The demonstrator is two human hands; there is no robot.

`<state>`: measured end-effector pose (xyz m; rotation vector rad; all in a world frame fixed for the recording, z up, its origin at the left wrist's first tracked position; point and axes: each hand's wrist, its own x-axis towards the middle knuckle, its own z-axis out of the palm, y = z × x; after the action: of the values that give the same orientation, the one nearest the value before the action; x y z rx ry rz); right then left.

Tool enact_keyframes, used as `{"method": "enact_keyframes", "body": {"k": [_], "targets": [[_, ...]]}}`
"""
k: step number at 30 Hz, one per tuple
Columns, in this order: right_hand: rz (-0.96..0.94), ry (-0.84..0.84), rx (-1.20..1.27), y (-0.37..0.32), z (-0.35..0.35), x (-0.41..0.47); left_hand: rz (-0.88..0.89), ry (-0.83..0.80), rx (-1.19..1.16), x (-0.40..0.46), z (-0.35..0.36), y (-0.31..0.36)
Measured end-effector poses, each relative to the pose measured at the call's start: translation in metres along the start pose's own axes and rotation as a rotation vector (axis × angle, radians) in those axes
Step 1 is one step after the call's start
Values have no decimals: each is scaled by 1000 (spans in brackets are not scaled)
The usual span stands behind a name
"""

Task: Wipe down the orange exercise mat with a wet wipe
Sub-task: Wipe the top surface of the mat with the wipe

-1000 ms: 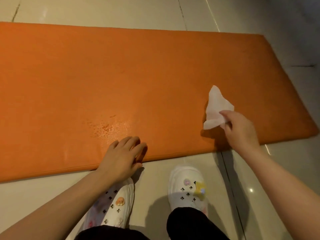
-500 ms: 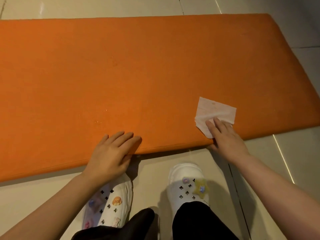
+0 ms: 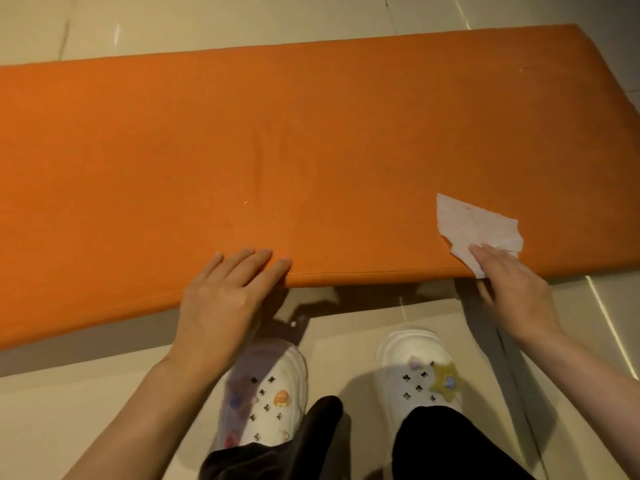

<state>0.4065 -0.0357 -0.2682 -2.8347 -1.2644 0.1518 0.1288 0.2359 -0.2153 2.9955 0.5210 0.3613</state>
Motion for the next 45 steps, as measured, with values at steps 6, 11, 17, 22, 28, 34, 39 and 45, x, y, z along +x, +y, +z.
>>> {"method": "enact_keyframes", "body": {"k": [6,11,17,22,28,34,39,45], "targets": [[-41,21,51,-45,-5,-1,61,223,57,4,-73,-24],[-122,50,85,-68,-7,0,54,309,142,-22,-79,-55],[42,3,117,-37,-23,-4,-47,305,105,-26,-30,-62],[56,-70,-2,-50,-39,2,-221,245,79,-16,-26,-68],[-15,-51,219,-98,-29,19,26,373,309,25,-121,-95],[-369,91,168,-171,-63,30,-355,334,450,-84,-122,-160],[-739,184,-8,-283,-77,41,-730,-30,279,-156,-79,-168],[-877,-39,-87,-330,-45,32,-411,-71,139,-111,-18,-112]]}}
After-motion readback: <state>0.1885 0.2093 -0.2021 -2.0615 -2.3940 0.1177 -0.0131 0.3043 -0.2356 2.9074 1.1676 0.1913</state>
